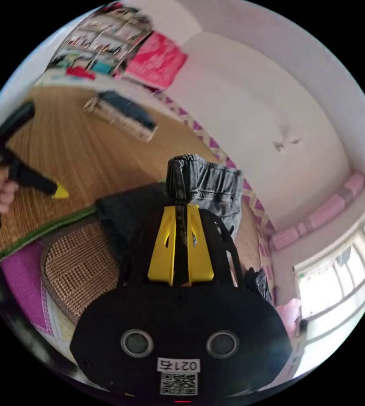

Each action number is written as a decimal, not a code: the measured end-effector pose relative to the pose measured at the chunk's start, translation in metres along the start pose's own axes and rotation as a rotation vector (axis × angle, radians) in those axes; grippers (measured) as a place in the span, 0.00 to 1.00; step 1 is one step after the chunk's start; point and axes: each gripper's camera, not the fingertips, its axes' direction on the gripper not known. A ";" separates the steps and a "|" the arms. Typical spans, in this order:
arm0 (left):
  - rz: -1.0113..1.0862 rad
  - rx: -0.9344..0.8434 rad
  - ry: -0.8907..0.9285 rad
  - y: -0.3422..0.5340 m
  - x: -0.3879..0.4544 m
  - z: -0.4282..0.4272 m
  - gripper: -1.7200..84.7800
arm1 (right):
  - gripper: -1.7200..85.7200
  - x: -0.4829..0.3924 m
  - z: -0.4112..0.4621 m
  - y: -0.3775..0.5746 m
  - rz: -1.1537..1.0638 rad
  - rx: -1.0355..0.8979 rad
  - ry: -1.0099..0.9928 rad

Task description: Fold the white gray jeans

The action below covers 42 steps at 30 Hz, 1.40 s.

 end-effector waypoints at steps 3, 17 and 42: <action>0.019 -0.029 -0.026 0.007 -0.013 0.007 0.01 | 0.07 -0.049 0.042 -0.010 -0.058 -0.086 -0.046; 0.045 -0.104 0.081 0.045 -0.060 0.042 0.01 | 0.11 -0.011 0.039 -0.024 0.129 -0.054 -0.386; 0.335 -0.130 -0.084 -0.029 0.081 0.209 0.01 | 0.15 0.215 0.242 0.382 1.233 -0.085 -0.990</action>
